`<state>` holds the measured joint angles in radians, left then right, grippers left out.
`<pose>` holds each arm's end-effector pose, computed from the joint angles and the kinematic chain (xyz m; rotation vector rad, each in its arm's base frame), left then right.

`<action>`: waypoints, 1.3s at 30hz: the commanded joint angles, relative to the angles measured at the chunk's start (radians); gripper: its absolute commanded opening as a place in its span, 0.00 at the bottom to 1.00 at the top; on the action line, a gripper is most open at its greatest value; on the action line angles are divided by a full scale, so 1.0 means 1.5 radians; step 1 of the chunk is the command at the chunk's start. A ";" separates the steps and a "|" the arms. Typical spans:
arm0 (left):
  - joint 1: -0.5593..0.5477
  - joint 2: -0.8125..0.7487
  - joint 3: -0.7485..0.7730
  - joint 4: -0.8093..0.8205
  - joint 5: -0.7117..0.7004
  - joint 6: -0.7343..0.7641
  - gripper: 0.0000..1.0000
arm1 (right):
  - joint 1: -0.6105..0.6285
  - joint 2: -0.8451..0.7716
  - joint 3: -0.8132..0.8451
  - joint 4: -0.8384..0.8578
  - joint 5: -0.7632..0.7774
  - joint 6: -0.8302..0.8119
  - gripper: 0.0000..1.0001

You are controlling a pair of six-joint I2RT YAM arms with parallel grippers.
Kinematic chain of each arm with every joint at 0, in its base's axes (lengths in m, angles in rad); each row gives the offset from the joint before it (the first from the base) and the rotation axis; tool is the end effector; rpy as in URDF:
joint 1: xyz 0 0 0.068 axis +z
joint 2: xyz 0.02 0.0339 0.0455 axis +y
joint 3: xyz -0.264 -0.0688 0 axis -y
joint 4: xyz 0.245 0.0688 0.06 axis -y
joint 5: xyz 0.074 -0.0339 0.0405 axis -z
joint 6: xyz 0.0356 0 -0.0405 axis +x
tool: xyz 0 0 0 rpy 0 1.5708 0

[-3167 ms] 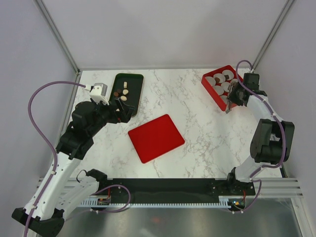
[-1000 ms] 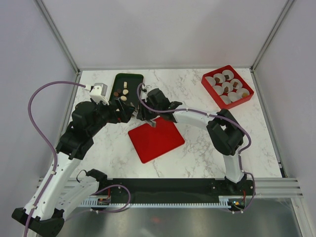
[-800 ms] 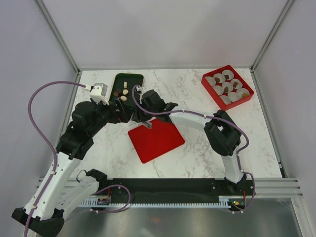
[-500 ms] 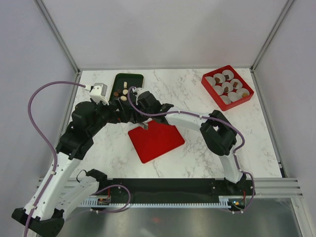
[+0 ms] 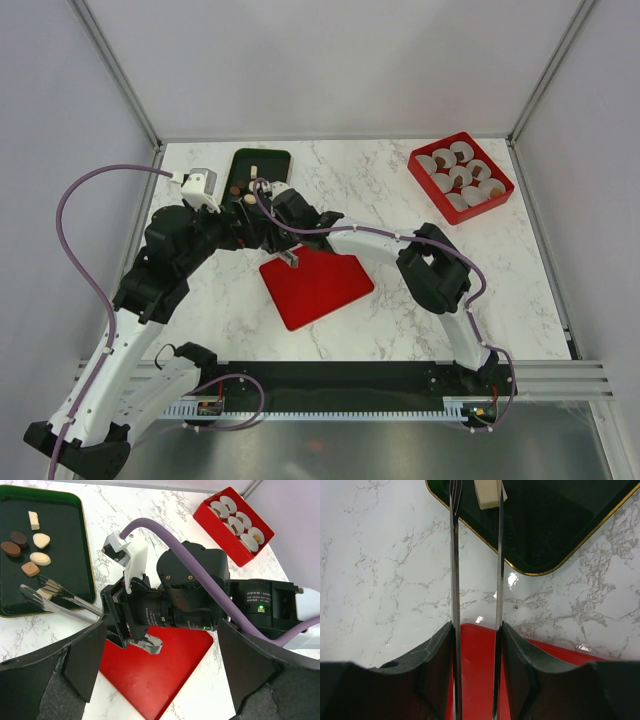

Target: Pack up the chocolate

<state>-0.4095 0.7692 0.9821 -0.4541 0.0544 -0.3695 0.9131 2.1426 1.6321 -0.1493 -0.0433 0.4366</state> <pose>0.1492 -0.0669 0.3814 0.0765 1.8514 -0.5980 0.2999 0.3907 0.2010 -0.5781 2.2747 0.7579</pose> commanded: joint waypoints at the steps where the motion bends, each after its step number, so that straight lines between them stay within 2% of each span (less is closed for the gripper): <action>1: 0.003 -0.009 0.001 0.032 -0.002 -0.009 1.00 | 0.011 0.006 0.034 -0.006 0.025 -0.024 0.48; 16: 0.003 -0.009 0.001 0.033 -0.005 -0.009 1.00 | 0.011 0.016 0.051 -0.033 0.040 -0.034 0.47; 28: 0.003 -0.010 0.001 0.033 -0.007 -0.009 1.00 | -0.002 0.006 0.051 -0.036 0.044 -0.017 0.37; 39: 0.003 -0.009 0.000 0.033 -0.005 -0.009 1.00 | -0.099 -0.131 -0.048 -0.001 -0.003 0.010 0.34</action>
<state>-0.4095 0.7654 0.9817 -0.4538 0.0540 -0.3695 0.8131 2.0647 1.5826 -0.2043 -0.0200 0.4301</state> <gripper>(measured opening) 0.993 0.388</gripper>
